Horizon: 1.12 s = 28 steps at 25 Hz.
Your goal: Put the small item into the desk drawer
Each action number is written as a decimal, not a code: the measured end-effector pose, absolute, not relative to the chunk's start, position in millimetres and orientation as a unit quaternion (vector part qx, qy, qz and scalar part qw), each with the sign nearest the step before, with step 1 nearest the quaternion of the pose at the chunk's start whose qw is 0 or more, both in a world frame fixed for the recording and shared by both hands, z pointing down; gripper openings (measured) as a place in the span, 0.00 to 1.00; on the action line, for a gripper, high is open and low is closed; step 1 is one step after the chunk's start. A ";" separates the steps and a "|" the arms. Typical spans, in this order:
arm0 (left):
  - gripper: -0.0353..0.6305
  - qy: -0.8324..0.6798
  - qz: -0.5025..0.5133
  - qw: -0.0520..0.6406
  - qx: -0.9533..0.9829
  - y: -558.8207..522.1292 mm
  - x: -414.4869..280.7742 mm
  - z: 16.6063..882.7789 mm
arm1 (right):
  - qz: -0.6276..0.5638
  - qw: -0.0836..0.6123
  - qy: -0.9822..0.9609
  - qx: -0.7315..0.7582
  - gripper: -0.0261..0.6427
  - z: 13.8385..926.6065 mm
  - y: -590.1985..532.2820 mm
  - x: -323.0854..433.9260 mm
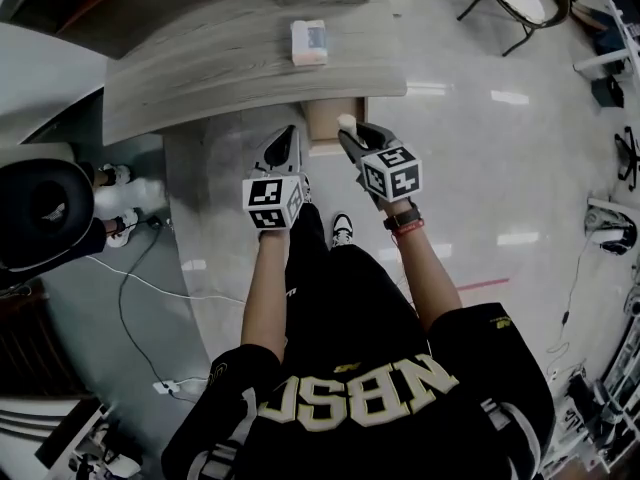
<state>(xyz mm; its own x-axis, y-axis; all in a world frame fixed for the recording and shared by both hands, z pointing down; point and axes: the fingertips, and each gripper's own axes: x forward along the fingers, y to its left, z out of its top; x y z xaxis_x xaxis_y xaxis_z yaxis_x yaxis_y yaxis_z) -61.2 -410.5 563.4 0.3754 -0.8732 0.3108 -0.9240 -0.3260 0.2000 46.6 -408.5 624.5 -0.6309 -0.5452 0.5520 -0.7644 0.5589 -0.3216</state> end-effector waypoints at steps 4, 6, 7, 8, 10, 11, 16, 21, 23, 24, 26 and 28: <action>0.07 -0.547 0.082 0.182 0.813 -420.7 -59.0 590.1 | 0.270 0.235 -0.861 0.362 0.24 666.8 -411.9 42.3; 0.07 -0.542 0.087 0.188 0.814 -424.3 -59.1 604.9 | 0.268 0.252 -0.861 0.352 0.24 685.0 -412.7 36.9; 0.07 -0.539 0.090 0.191 0.816 -425.8 -58.9 611.7 | 0.266 0.262 -0.861 0.347 0.24 693.3 -413.0 34.1; 0.07 -0.535 0.091 0.194 0.817 -427.3 -58.4 617.9 | 0.263 0.271 -0.860 0.343 0.24 701.5 -413.6 31.7; 0.07 -0.530 0.094 0.199 0.819 -430.8 -57.4 629.7 | 0.259 0.289 -0.858 0.336 0.24 717.1 -416.4 28.4; 0.07 -0.528 0.096 0.202 0.819 -432.3 -57.4 636.1 | 0.257 0.297 -0.857 0.333 0.24 724.9 -418.3 27.2; 0.07 -0.519 0.102 0.218 0.820 -440.3 -59.8 667.4 | 0.257 0.332 -0.851 0.317 0.24 764.0 -425.5 20.4; 0.07 -0.507 0.102 0.232 0.824 -446.1 -61.7 690.9 | 0.250 0.364 -0.845 0.303 0.24 800.5 -432.7 15.0; 0.07 -0.506 0.104 0.238 0.823 -447.6 -63.9 699.9 | 0.250 0.377 -0.841 0.296 0.24 813.9 -431.3 12.6; 0.07 -0.505 0.105 0.242 0.822 -448.6 -65.1 704.4 | 0.249 0.385 -0.840 0.291 0.24 821.1 -430.6 11.5; 0.07 -0.505 0.107 0.248 0.820 -451.8 -67.2 712.9 | 0.242 0.402 -0.838 0.280 0.24 835.2 -431.7 9.3; 0.07 -0.503 0.108 0.251 0.820 -455.2 -68.9 720.8 | 0.230 0.418 -0.837 0.269 0.24 848.6 -433.8 6.7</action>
<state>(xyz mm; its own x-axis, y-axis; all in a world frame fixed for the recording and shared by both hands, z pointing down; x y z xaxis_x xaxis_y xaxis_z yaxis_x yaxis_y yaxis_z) -68.9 -455.2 720.8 0.4710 -0.7704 0.4298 -0.8790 -0.3685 0.3027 6.7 -433.8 848.6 -0.5063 -0.2579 0.8229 -0.6423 0.7495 -0.1603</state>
